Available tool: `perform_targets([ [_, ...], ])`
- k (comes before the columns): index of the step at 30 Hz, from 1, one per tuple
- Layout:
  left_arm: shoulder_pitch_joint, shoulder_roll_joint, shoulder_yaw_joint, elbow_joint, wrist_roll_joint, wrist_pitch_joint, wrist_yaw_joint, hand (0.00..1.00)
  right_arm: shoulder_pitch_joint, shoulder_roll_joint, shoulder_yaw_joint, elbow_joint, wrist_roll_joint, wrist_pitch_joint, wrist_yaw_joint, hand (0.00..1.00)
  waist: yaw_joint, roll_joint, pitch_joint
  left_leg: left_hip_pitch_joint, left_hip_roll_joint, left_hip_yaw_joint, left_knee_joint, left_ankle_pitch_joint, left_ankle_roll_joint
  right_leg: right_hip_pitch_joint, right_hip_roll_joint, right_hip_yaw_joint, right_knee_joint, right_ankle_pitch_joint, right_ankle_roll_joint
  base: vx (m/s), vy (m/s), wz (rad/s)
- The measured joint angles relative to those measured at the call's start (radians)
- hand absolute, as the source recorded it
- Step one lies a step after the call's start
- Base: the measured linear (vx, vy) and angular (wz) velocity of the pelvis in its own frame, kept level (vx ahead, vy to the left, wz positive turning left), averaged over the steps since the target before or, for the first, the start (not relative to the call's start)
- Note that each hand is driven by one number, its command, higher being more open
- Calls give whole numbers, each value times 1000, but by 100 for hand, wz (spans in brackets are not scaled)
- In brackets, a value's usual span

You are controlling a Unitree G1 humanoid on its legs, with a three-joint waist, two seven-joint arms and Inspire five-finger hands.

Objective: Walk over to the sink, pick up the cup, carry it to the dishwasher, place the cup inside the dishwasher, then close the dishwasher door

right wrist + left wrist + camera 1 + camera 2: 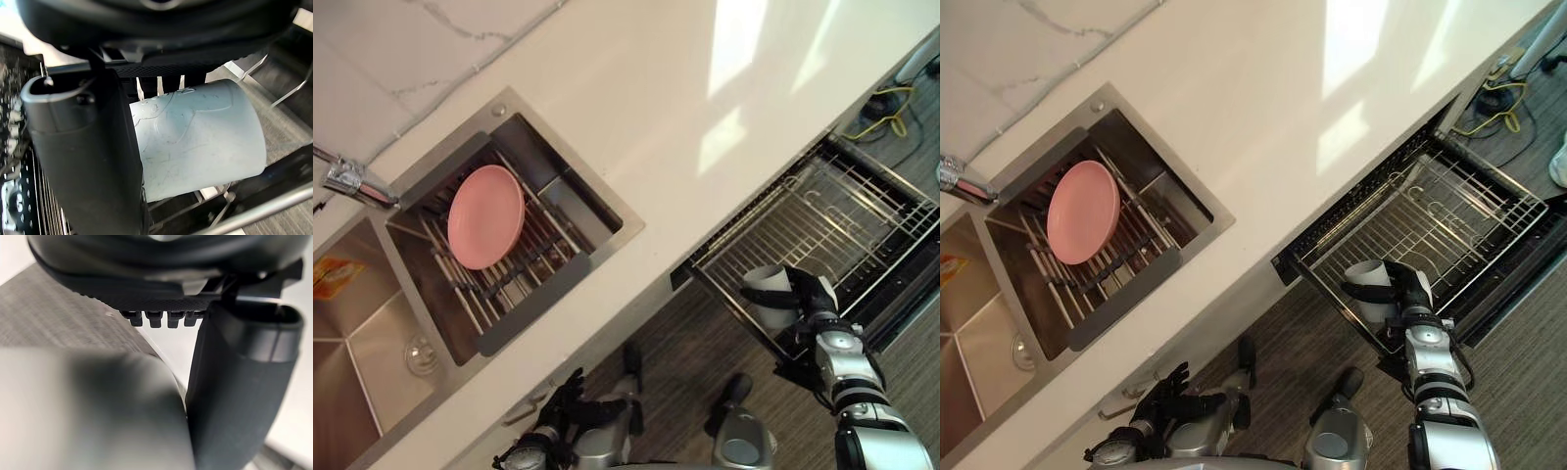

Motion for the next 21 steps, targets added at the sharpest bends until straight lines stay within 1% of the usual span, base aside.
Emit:
perform_targets([
  [3, 0, -7, 15, -1, -11, -27, 2, 100, -34, 3, 10, 0, 1, 0, -18, 0, 16, 0, 21, -3, -5, -23, 0, 4, -4, -3, -16, -19, 42, -25, 1, -26, -26, 21],
  [6, 0, -21, 43, 8, -34, -30, 17, 100, -52, -3, 23, 10, 1, -9, -31, 0, 24, 2, 27, -16, -9, -42, 0, 10, -6, -12, -28, -37, 74, -44, 1, -52, -39, 21],
  [7, 0, -23, 45, 10, -39, -31, 17, 100, -59, -13, 26, 22, 2, -15, -35, 100, 26, 2, 29, -22, -13, -55, 0, 13, -8, -16, -37, -47, 93, -55, 2, -44, -38, 28],
  [9, -1, -23, 46, 9, -40, -40, 17, 100, -79, -32, 38, 51, 4, -18, -39, 100, 30, 2, 37, -24, -20, -68, -1, 13, -10, -20, -53, -57, 127, -75, 3, -56, -34, 24],
  [11, -2, -25, 47, 9, -39, -46, 17, 100, -93, -36, 39, 67, 9, -16, -42, 100, 44, 2, 38, -26, -24, -71, -1, 16, -8, -29, -64, -58, 151, -87, 3, -60, -43, 10],
  [13, -3, -26, 47, 9, -39, -55, 17, 100, -107, -37, 43, 71, 19, 4, -50, 100, 55, 1, 38, -28, -24, -77, -1, 22, 0, -29, -65, -62, 159, -92, 2, -55, -69, 6],
  [17, -3, -27, 47, 16, -37, -65, 16, 100, -120, -37, 45, 77, 24, 29, -61, 100, 58, 1, 38, -26, -24, -83, -1, 24, 2, -23, -65, -68, 161, -93, 1, -59, -57, 4],
  [21, -6, -29, 51, 24, -38, -66, 16, 100, -117, -21, 45, 72, 50, 39, -84, 100, 60, 1, 38, -13, -22, -82, -1, 24, 1, -9, -63, -68, 159, -93, 1, -71, -60, 0],
])
